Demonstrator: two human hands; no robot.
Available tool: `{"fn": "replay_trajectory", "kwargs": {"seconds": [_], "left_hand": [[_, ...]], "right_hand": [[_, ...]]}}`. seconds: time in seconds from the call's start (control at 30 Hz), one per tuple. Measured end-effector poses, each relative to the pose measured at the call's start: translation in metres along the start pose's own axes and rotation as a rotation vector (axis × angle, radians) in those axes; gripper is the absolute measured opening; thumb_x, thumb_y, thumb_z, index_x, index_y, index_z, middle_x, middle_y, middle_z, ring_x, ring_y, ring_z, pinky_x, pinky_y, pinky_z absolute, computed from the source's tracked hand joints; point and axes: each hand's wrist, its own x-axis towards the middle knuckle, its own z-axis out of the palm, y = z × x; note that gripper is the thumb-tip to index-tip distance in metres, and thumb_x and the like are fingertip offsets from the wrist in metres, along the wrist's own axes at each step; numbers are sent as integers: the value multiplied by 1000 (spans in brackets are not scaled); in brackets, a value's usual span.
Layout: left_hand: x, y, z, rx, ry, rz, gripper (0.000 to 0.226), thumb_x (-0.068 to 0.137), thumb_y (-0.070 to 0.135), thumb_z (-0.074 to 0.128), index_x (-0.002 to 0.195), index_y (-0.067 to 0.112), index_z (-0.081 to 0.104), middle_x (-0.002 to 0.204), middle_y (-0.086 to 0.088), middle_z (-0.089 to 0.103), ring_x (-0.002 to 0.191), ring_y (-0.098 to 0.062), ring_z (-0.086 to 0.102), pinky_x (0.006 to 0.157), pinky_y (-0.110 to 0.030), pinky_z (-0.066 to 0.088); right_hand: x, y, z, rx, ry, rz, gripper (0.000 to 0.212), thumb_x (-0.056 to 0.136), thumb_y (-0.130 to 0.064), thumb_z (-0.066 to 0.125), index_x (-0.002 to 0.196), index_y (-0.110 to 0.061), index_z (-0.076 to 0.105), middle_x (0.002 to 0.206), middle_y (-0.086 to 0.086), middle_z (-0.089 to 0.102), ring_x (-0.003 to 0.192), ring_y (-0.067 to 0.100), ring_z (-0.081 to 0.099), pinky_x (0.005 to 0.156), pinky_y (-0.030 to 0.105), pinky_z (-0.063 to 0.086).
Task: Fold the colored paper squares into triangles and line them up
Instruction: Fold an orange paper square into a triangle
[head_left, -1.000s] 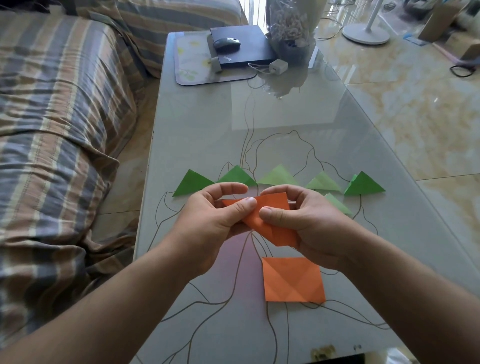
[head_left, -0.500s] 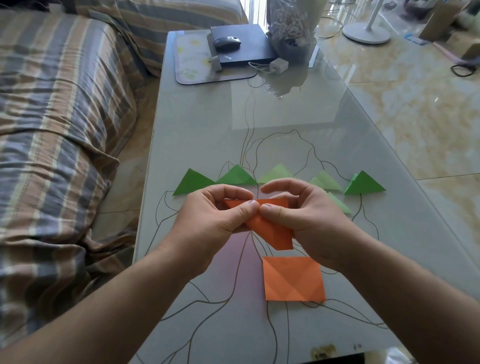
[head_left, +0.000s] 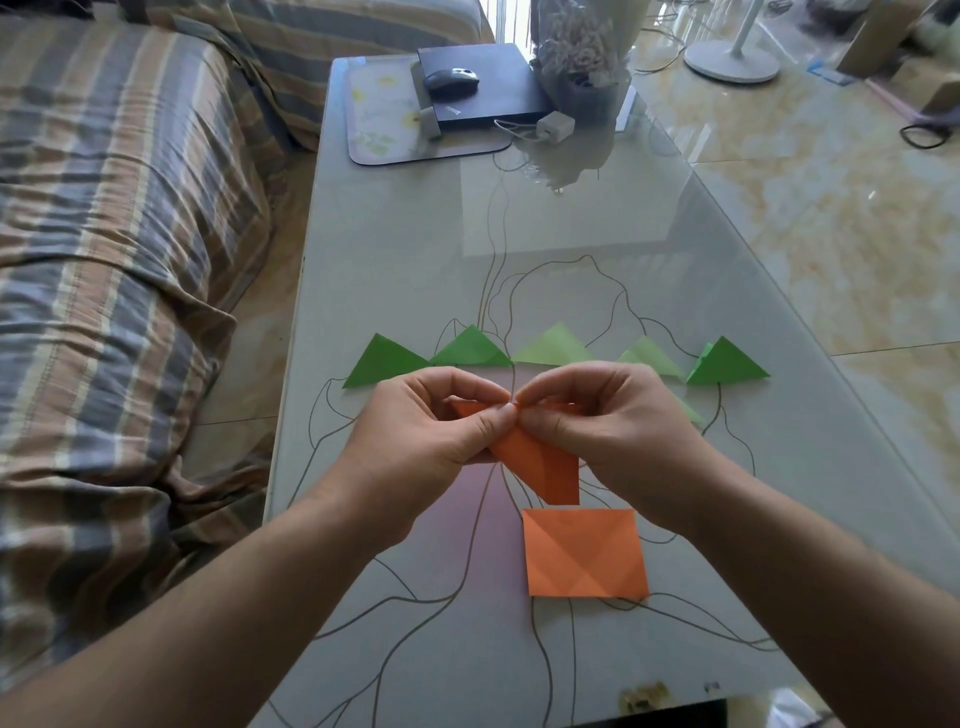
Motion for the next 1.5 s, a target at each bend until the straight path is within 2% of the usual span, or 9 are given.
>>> {"fn": "replay_trajectory", "kwargs": {"seconds": [0.13, 0.27, 0.57, 0.7, 0.83, 1.0, 1.23, 1.37, 1.5], "left_hand": [[0, 3, -3, 13, -9, 23, 30, 71, 19, 79, 97, 6, 73, 89, -14, 78, 88, -28, 78, 72, -31, 64], [2, 5, -10, 46, 16, 44, 38, 70, 26, 80, 105, 16, 70, 92, -9, 79, 90, -27, 77, 83, -38, 64], [2, 9, -12, 12, 71, 82, 54, 66, 23, 84, 117, 23, 66, 95, -9, 80, 94, -26, 77, 92, -45, 60], [3, 9, -13, -19, 68, 65, 59, 67, 21, 84, 123, 22, 64, 95, -10, 80, 94, -28, 78, 91, -44, 60], [4, 11, -12, -94, 51, 40, 57, 68, 20, 80, 122, 20, 63, 95, -13, 80, 94, -28, 78, 80, -35, 63], [4, 13, -14, -181, 28, 1, 53, 72, 16, 75, 124, 17, 63, 100, -16, 79, 93, -29, 78, 75, -31, 63], [5, 11, -15, -156, 37, 36, 32, 95, 6, 64, 124, 18, 63, 96, -13, 79, 92, -27, 78, 78, -31, 63], [4, 8, -12, -125, 54, 33, 42, 87, 18, 73, 127, 23, 60, 98, -13, 78, 95, -28, 77, 82, -33, 63], [4, 5, -8, -111, 48, 26, 45, 84, 14, 78, 125, 24, 61, 97, -16, 76, 91, -28, 77, 80, -33, 62]], "right_hand": [[1, -1, 1, -14, 38, -48, 10, 86, -4, 81, 87, -14, 82, 89, 8, 79, 87, 26, 76, 79, 42, 64], [0, -3, -1, -15, 85, -96, 21, 84, 1, 81, 82, -20, 82, 86, 7, 79, 84, 27, 76, 81, 51, 64], [-2, -6, -3, 8, 112, -161, 22, 82, 5, 80, 83, -18, 81, 87, 12, 78, 82, 33, 77, 70, 54, 65], [0, -7, -5, -1, 122, -157, 25, 82, 5, 80, 80, -21, 82, 86, 11, 78, 81, 32, 76, 73, 52, 65], [3, -6, -5, 2, 125, -139, 29, 82, 4, 81, 78, -25, 83, 86, 9, 79, 87, 34, 75, 80, 57, 63], [4, -8, -7, -2, 127, -127, 28, 82, 4, 81, 78, -23, 83, 85, 10, 78, 87, 34, 75, 82, 56, 63], [5, -12, -7, 32, 125, -72, 26, 82, 4, 80, 75, -21, 83, 82, 8, 78, 80, 20, 73, 81, 49, 64], [4, -11, -3, 43, 124, -49, 25, 83, 3, 80, 76, -20, 83, 81, 7, 77, 80, 20, 72, 83, 49, 62], [3, -12, -3, 93, 133, -46, 16, 84, 3, 78, 82, -13, 80, 78, 4, 76, 76, 16, 71, 75, 34, 62]]}}
